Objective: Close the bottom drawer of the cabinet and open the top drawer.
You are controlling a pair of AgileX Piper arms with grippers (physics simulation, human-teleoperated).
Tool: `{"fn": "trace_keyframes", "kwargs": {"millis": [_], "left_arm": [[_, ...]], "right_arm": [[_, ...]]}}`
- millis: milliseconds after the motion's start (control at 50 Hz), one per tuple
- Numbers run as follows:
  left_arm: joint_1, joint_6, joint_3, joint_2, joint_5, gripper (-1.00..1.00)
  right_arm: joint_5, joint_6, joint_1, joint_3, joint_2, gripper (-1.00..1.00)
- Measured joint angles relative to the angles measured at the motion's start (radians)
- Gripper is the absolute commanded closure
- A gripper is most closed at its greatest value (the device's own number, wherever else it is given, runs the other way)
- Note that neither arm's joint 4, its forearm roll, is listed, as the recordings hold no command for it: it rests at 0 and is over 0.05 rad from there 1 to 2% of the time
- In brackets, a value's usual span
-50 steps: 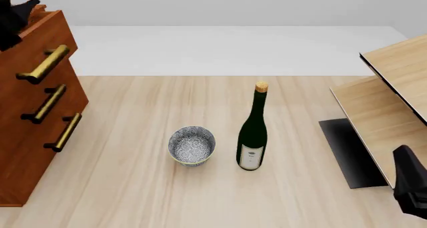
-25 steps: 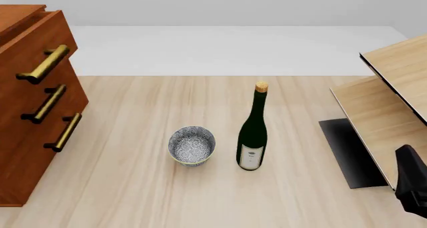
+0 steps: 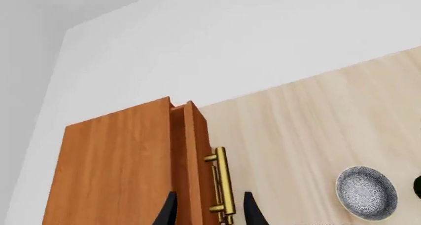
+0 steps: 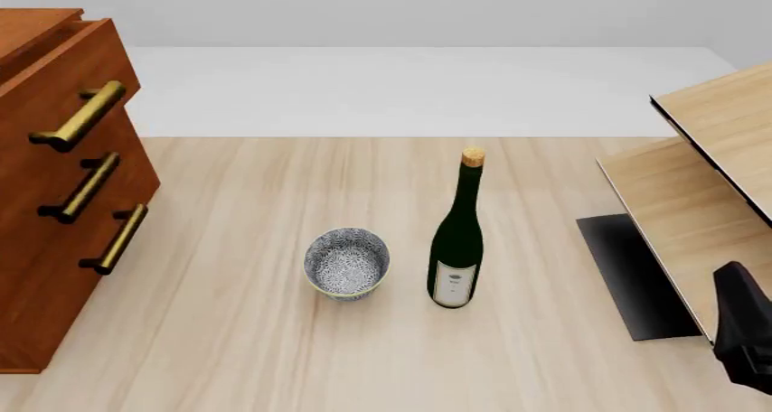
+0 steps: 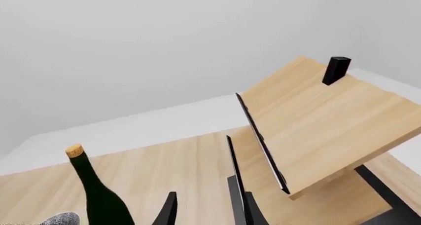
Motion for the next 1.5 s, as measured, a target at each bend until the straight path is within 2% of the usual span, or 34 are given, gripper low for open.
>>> {"fn": "trace_keyframes", "kwargs": {"millis": [200,500,920,1500], "left_arm": [[0.018,-0.064,0.067,-0.020,-0.021,-1.00],[0.030,-0.111,0.221,-0.063,-0.084,-1.00],[0.080,-0.107,0.386,-0.112,-0.154,-1.00],[0.123,-0.093,0.501,-0.151,-0.200,-1.00]], "right_arm": [[0.001,-0.004,0.004,-0.001,0.000,-1.00],[0.002,-0.004,0.005,-0.002,-0.001,-1.00],[0.002,-0.002,0.005,-0.001,-0.001,-1.00],[0.001,-0.003,0.005,-0.001,-0.001,-1.00]]}}
